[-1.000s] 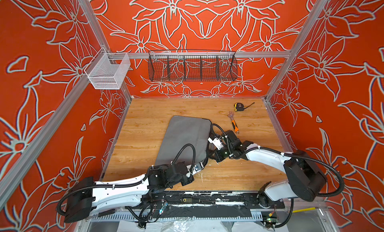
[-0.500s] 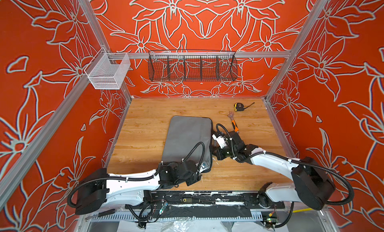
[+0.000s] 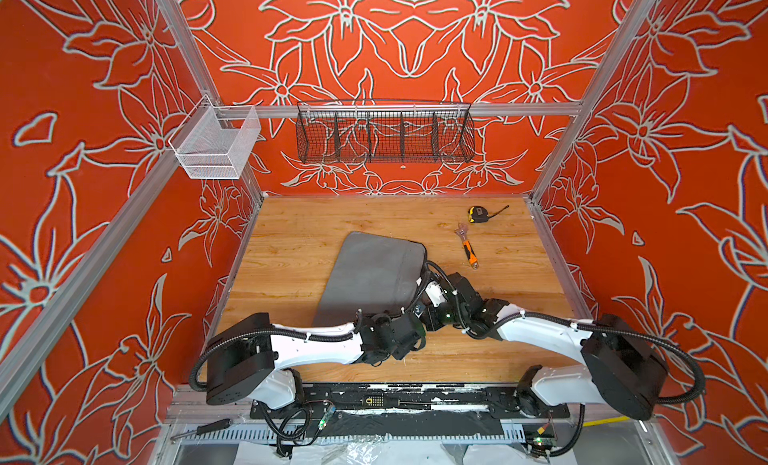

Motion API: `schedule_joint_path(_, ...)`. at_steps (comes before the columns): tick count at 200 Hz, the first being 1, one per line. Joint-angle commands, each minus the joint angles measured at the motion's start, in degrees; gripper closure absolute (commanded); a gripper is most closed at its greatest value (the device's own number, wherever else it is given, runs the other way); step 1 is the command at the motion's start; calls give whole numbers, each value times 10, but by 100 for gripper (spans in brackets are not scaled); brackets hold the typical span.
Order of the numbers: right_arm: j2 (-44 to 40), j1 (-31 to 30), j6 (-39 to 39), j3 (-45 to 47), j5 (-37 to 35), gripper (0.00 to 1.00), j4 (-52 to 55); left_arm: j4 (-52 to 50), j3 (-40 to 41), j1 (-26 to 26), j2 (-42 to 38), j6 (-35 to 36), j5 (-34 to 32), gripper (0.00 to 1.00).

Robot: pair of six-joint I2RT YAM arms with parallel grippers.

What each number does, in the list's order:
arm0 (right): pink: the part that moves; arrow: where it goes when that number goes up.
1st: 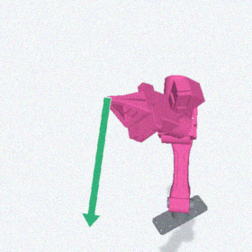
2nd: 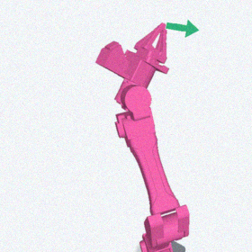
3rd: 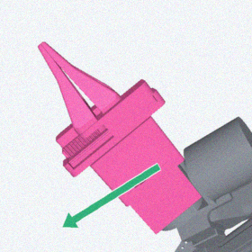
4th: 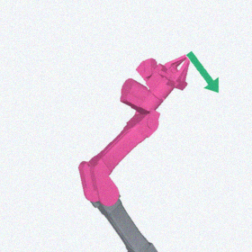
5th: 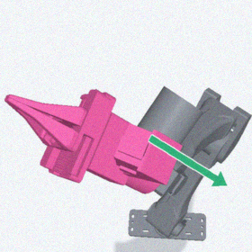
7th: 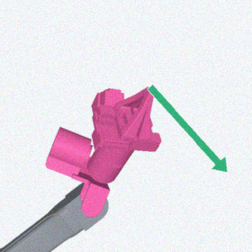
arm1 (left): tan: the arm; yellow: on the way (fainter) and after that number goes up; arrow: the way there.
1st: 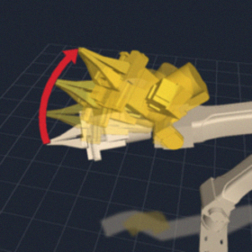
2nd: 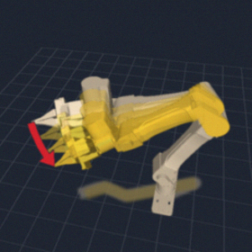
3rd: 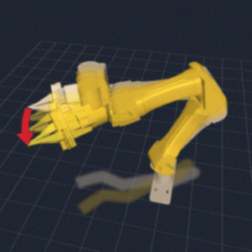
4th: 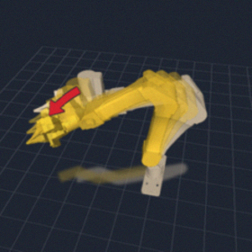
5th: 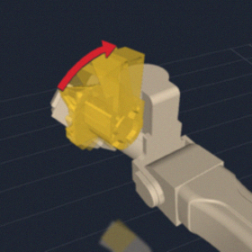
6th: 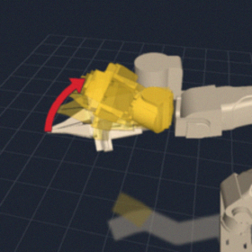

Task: Open the zippered laptop bag and take out the laptop
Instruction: Unzip the zipper on the zippered laptop bag.

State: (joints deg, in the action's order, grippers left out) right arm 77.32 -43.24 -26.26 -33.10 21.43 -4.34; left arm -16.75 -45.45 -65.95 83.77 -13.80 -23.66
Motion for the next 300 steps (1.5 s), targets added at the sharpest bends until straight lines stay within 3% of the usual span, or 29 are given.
schedule_joint_path(1, 3, -15, -16, -5, 10, 100, -52, -21, -17, 4, 11, -25, -30, 29)
schedule_joint_path(84, 4, -21, -26, 6, -12, 100, -50, 74, -8, -1, 18, -74, 53, 27)
schedule_joint_path(121, -2, -22, -26, 7, -16, 100, -48, 35, -35, -3, 59, -83, 19, 29)
schedule_joint_path(136, -5, -22, -23, 6, -21, 100, -38, 16, -48, -3, 67, -84, 8, 42)
schedule_joint_path(160, -15, -23, -17, 10, -43, 100, -14, 23, -43, -3, 48, -78, 12, 83)
schedule_joint_path(174, -27, -22, -16, 17, -69, 100, 0, 37, -29, -4, 26, -74, 17, 100)
schedule_joint_path(205, -55, -10, -24, 25, -144, 100, 46, 43, 1, -3, -32, -71, 20, 100)
schedule_joint_path(300, -1, 39, -8, -47, -151, 100, 75, 40, 98, -5, -178, -52, 37, 100)
